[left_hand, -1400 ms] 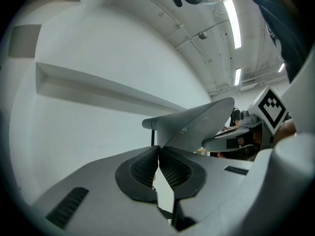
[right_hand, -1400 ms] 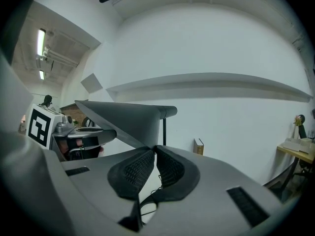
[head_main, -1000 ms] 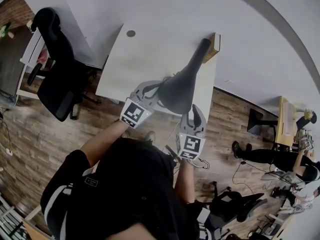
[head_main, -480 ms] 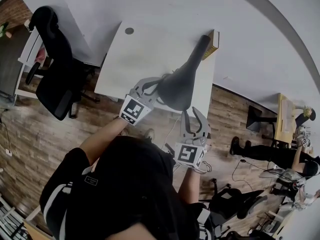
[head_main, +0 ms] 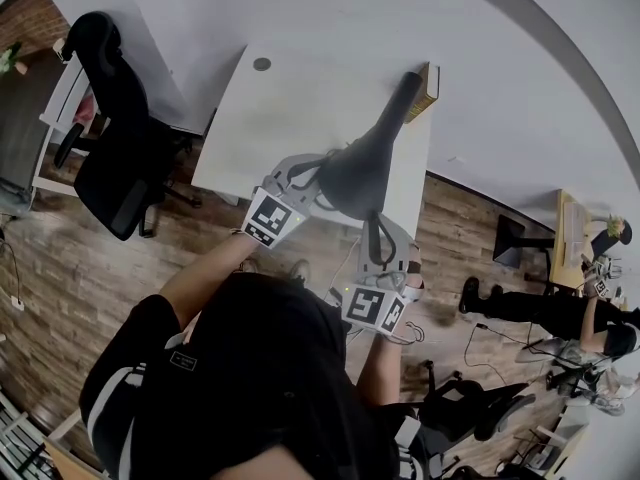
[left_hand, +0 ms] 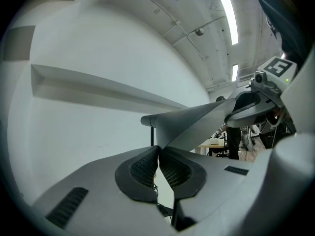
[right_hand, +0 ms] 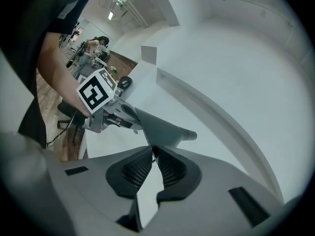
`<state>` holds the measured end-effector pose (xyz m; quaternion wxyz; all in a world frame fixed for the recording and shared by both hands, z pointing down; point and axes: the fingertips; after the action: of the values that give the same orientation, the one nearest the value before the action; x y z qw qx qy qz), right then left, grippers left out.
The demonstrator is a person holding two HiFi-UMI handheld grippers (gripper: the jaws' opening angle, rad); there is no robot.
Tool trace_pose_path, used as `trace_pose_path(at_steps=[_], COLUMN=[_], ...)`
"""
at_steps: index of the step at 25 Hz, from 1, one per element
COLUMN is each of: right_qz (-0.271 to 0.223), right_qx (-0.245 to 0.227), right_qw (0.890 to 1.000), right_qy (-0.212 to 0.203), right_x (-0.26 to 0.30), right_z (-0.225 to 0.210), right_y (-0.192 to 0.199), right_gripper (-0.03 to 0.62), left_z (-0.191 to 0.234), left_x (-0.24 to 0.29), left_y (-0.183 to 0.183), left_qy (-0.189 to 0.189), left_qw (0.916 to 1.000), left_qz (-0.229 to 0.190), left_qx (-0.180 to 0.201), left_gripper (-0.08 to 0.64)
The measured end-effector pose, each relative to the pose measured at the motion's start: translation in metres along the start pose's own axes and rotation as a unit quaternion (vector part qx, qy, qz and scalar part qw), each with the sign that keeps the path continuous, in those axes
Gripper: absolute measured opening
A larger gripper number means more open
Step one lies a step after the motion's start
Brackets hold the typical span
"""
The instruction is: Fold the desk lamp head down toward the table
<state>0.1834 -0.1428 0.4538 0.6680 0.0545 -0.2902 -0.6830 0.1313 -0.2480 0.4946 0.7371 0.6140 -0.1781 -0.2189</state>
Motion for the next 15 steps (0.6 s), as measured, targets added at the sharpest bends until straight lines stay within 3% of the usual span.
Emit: trace_pose_path(at_steps=[5,6,7,9,11,13,15], right_qz=[-0.003,-0.003,-0.004,-0.003,-0.002,-0.002,-0.003], right_qx=[-0.003,-0.003,-0.003,-0.004,-0.006,-0.007,-0.006], right_qw=[1.000,1.000,1.000,1.000,1.000,1.000,1.000], right_qy=[-0.001,-0.001,-0.001,-0.001,-0.001,0.001,0.001], right_x=[0.000,0.000,0.000,-0.001,-0.001,0.000,0.000], right_z=[0.001,0.002,0.002,0.002,0.001,0.000,0.000], right_y=[-0.001,-0.002,-0.003,-0.003,-0.002,-0.001,0.001], right_gripper=[0.049,0.049,0.048,0.048,0.046,0.046,0.044], left_z=[-0.001,0.000,0.001,0.001,-0.007,-0.023,-0.038], left_x=[-0.009,-0.016,-0.025,-0.044,-0.062,-0.072,-0.074], left_y=[0.012,0.013,0.012,0.002,-0.017,-0.033,-0.038], left_qy=[0.027,0.034,0.038,0.033,0.029,0.042,0.060], left_qw=[0.9987,0.9982,0.9973,0.9919,0.9746,0.9426,0.9113], left_qz=[0.038,0.043,0.046,0.051,0.051,0.049,0.058], left_qx=[0.019,0.026,0.043,0.111,0.216,0.328,0.403], left_gripper=[0.037,0.075,0.136,0.177,0.192,0.192,0.197])
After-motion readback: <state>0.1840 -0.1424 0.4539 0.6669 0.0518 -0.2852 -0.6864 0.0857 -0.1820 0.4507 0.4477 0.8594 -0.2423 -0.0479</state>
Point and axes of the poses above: the fingertips, and each gripper's own axes: x forward along the fingers, z to its left, y out of its underside, and after that the axes turned 14 degrees about -x, right-handed
